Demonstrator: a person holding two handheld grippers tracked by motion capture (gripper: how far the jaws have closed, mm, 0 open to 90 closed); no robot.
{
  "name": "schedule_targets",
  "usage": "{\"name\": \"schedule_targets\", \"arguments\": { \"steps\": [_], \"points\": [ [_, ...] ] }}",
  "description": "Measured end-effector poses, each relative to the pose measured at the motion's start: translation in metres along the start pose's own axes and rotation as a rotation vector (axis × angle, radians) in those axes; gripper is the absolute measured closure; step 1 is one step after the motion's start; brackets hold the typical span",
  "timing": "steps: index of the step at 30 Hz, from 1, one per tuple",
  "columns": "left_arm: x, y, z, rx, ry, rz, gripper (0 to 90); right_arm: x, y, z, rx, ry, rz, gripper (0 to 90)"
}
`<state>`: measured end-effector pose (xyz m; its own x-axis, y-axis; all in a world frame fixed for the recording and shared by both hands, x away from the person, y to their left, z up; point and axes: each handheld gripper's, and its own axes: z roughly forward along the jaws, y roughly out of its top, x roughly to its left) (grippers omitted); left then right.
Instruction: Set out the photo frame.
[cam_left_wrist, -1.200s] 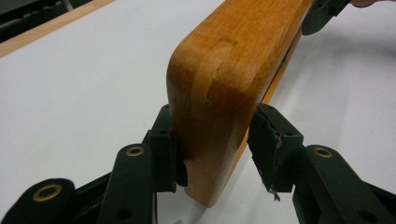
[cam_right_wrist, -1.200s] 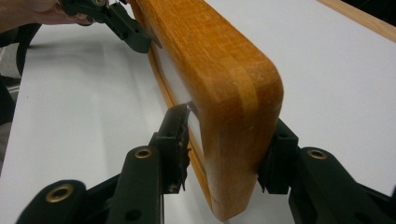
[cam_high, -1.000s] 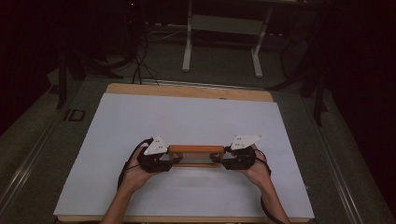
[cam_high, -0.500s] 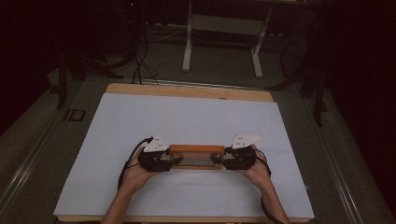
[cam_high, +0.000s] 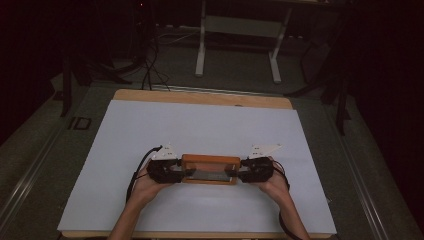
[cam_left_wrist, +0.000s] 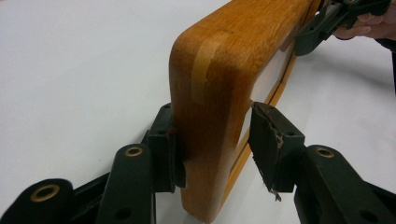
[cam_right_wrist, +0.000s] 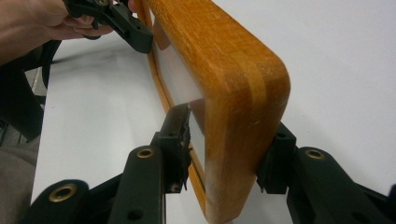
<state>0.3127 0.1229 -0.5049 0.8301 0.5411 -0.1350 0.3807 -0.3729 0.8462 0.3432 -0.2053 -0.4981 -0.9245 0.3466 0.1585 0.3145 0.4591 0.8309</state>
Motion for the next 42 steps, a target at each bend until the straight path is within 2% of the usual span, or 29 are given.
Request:
{"name": "schedule_targets", "arguments": {
  "steps": [4, 13, 20, 31, 42],
  "points": [
    [0.001, -0.002, 0.002, 0.016, 0.001, -0.011, 55.4, -0.002, -0.002, 0.004, 0.022, 0.001, 0.008, 59.9],
    [0.001, -0.002, 0.004, 0.013, 0.017, -0.026, 54.7, -0.006, -0.002, 0.005, 0.009, 0.003, 0.025, 59.1],
    [0.000, -0.001, 0.007, 0.005, 0.056, -0.034, 52.0, -0.009, -0.003, 0.008, -0.007, -0.001, 0.055, 57.7],
    [0.002, -0.003, 0.012, -0.016, 0.099, -0.076, 49.1, -0.015, -0.003, 0.013, -0.021, -0.025, 0.092, 54.0],
    [0.004, -0.005, 0.013, -0.027, 0.098, -0.089, 48.9, -0.017, -0.004, 0.014, -0.027, -0.025, 0.103, 53.4]
  ]
}}
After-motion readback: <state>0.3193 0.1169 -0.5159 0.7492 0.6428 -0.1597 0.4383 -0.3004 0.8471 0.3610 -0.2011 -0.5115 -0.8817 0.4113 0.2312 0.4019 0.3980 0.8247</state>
